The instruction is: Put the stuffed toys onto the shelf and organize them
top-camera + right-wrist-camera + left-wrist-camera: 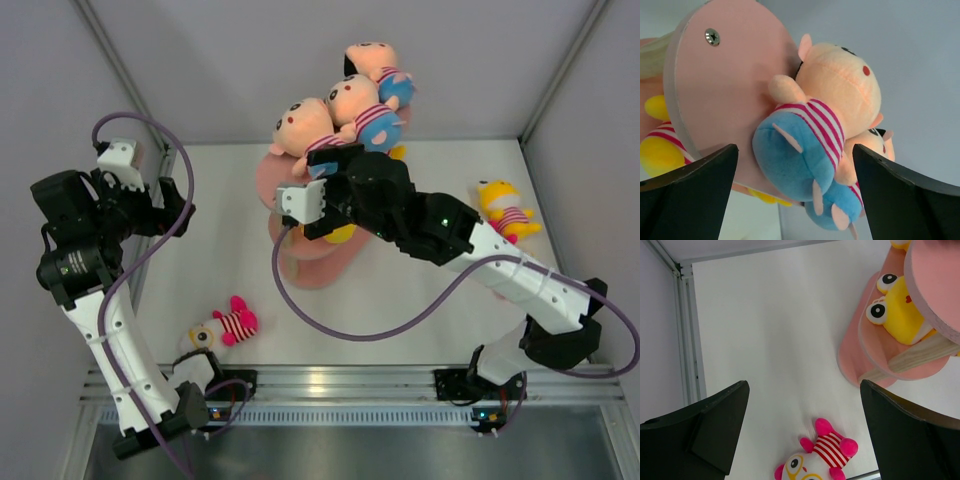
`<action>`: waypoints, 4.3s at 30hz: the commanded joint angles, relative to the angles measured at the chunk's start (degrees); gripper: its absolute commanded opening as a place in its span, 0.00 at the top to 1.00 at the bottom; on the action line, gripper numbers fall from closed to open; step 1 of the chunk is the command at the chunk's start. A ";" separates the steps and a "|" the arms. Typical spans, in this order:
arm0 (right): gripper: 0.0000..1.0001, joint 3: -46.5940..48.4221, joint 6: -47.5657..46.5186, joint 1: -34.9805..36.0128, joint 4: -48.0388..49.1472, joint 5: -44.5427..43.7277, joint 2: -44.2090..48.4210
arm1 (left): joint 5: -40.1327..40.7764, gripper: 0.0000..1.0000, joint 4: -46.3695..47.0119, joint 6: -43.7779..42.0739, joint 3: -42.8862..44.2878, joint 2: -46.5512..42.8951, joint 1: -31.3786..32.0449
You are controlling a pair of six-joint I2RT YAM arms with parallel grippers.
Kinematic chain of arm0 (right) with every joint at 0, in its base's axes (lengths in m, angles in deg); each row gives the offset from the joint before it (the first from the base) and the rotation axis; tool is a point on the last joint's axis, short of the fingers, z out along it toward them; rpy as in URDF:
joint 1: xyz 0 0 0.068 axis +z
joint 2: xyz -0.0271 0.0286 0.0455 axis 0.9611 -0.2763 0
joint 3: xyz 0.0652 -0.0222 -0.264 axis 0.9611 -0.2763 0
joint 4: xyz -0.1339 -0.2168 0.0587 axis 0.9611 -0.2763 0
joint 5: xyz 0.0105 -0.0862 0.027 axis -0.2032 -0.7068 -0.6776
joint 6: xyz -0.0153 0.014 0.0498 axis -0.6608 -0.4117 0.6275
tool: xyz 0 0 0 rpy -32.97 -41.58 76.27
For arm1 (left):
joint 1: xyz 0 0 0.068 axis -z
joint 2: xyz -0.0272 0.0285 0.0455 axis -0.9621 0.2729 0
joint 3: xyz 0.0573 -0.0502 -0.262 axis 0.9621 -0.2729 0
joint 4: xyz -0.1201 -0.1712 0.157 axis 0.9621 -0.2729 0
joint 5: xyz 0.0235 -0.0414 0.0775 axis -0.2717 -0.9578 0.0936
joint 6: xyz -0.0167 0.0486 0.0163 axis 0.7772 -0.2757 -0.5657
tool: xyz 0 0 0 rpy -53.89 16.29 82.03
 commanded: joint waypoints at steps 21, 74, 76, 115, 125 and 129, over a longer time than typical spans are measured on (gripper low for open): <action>0.09 7.95 62.84 -37.51 9.65 35.37 4.51 | -1.70 0.01 0.66 -1.38 -2.27 -0.99 -0.19; 0.20 -2.17 66.82 -39.71 14.58 43.81 1.09 | -3.01 0.01 0.66 -2.44 -4.56 -1.35 -0.19; 0.18 -2.00 66.46 -39.71 13.96 42.93 2.31 | -3.10 0.01 0.57 -2.44 -4.64 -1.35 -0.19; 0.10 -34.66 80.08 -52.45 15.55 24.66 29.39 | 15.25 0.11 -2.51 -23.34 -31.52 -3.46 -0.10; 0.09 -53.49 91.50 -77.48 17.82 25.00 26.76 | 13.34 0.11 -2.24 -24.32 -39.62 -2.14 -0.10; 0.09 -56.49 92.57 -85.04 21.68 22.46 23.95 | 13.15 0.10 -1.54 -24.15 -40.42 -0.12 -0.10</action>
